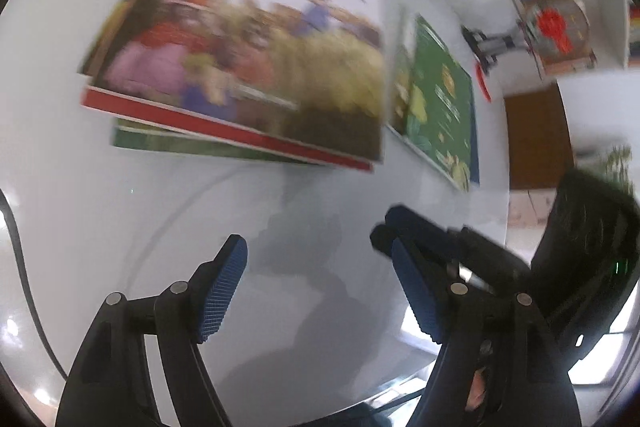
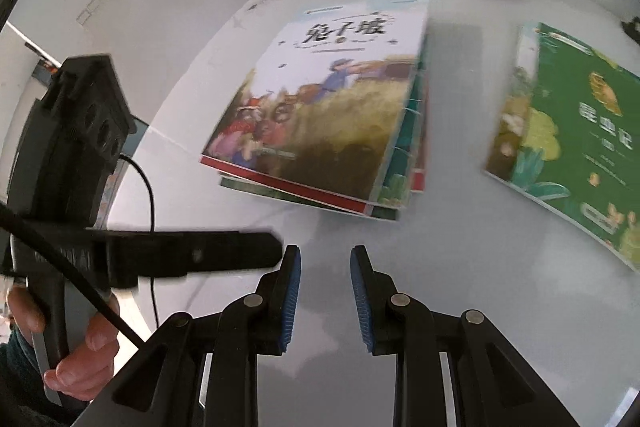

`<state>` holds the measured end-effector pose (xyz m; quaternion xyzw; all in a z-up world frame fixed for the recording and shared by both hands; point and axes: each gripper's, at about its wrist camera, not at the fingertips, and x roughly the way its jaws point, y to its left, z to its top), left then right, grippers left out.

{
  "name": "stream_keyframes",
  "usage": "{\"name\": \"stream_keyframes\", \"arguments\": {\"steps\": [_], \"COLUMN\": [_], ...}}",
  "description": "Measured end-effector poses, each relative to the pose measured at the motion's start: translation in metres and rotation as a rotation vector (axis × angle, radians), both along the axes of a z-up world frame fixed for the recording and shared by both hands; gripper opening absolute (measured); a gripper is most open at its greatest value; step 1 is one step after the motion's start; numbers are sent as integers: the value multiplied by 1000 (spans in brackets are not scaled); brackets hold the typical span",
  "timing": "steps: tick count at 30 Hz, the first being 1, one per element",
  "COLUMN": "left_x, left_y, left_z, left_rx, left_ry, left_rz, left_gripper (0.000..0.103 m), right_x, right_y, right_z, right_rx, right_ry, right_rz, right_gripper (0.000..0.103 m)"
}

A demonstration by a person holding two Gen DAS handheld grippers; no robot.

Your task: Organize books

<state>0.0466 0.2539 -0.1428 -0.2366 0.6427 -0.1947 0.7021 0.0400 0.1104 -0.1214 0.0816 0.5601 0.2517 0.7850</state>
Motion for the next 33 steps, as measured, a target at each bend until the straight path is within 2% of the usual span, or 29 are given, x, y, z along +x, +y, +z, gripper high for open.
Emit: {"name": "stream_keyframes", "arguments": {"steps": [7, 11, 15, 16, 17, 18, 20, 23, 27, 33], "left_x": [-3, 11, 36, 43, 51, 59, 73, 89, 104, 109], "left_y": [-47, -83, -110, -117, -122, -127, -136, -147, -158, -181], "left_z": [23, 44, 58, 58, 58, 56, 54, 47, 37, 28], "left_rx": [-22, 3, 1, 8, 17, 32, 72, 129, 177, 337], "left_ry": [-87, -167, -224, -235, -245, -250, -272, -288, -319, -374], "left_rz": [-160, -245, -279, -277, -271, -263, -236, -202, -134, -117], "left_gripper": [73, 73, 73, 73, 73, 73, 73, 73, 73, 73], "right_x": [-15, -30, -39, -40, -40, -40, -37, -24, 2, 36], "right_y": [-53, -83, -113, -119, -128, -137, -157, -184, -216, -253], "right_z": [-3, 3, 18, 20, 24, 26, 28, 25, 20, 9], "right_rx": [-35, -60, -92, -101, -115, -126, -127, -72, -62, -30], "right_ry": [23, 30, 9, 4, -1, -3, -16, -7, -20, -41], "right_rz": [-135, -214, -301, -317, -340, -357, -396, -430, -483, -521], "right_gripper": [25, 25, 25, 25, 31, 44, 51, 51, 51, 52]}}
